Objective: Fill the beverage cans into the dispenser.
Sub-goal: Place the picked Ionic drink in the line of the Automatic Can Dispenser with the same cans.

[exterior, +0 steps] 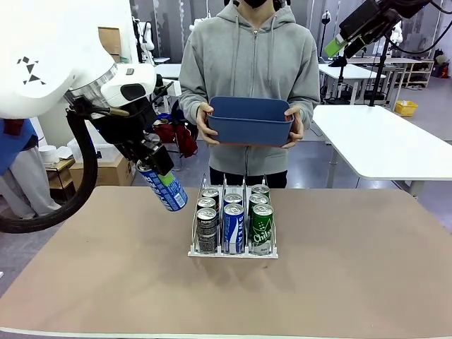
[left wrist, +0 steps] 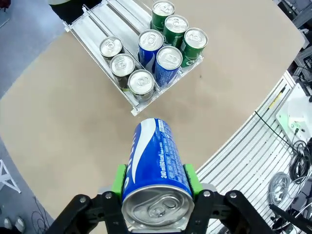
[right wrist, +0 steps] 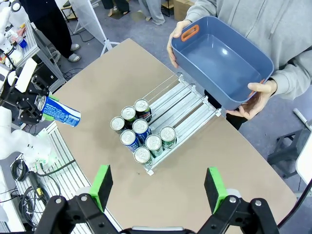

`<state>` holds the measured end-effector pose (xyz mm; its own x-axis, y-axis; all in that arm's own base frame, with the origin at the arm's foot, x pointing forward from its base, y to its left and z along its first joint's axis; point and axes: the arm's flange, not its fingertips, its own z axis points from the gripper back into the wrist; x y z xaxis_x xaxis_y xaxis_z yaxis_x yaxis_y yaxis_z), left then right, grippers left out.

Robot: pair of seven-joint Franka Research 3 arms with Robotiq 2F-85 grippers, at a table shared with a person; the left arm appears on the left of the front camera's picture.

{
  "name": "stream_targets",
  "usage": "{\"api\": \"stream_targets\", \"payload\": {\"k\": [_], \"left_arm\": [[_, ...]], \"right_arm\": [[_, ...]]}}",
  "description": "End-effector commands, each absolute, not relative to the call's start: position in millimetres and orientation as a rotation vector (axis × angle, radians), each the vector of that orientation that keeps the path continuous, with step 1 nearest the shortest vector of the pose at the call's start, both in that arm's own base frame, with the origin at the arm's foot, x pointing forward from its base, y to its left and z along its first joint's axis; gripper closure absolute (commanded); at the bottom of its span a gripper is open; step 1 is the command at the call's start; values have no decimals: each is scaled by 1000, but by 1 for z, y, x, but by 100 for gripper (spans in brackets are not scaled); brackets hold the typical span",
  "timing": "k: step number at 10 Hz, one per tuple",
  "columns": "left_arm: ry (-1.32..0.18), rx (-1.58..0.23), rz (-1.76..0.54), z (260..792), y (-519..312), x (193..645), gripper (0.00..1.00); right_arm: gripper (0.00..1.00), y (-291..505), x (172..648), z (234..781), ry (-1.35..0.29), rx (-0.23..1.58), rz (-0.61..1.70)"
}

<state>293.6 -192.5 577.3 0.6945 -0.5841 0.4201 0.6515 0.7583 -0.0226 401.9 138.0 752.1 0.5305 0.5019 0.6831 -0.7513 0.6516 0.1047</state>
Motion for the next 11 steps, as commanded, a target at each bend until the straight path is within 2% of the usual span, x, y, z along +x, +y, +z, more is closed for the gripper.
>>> {"api": "stream_targets", "payload": {"k": [1, 5, 6, 8, 11], "left_arm": [[-436, -152, -640, 579, -190, 301, 43], [-411, -168, -665, 577, -189, 298, 43], [-410, -160, -588, 569, -205, 290, 43], [-471, -133, -579, 557, -228, 264, 43], [-530, -168, -744, 530, -267, 244, 43]], "right_arm": [[0, 138, 401, 751, -664, 418, 776], [0, 138, 401, 751, -664, 418, 776], [0, 138, 401, 751, -664, 418, 776], [0, 138, 401, 751, -664, 418, 776], [0, 138, 401, 751, -664, 418, 776]]}}
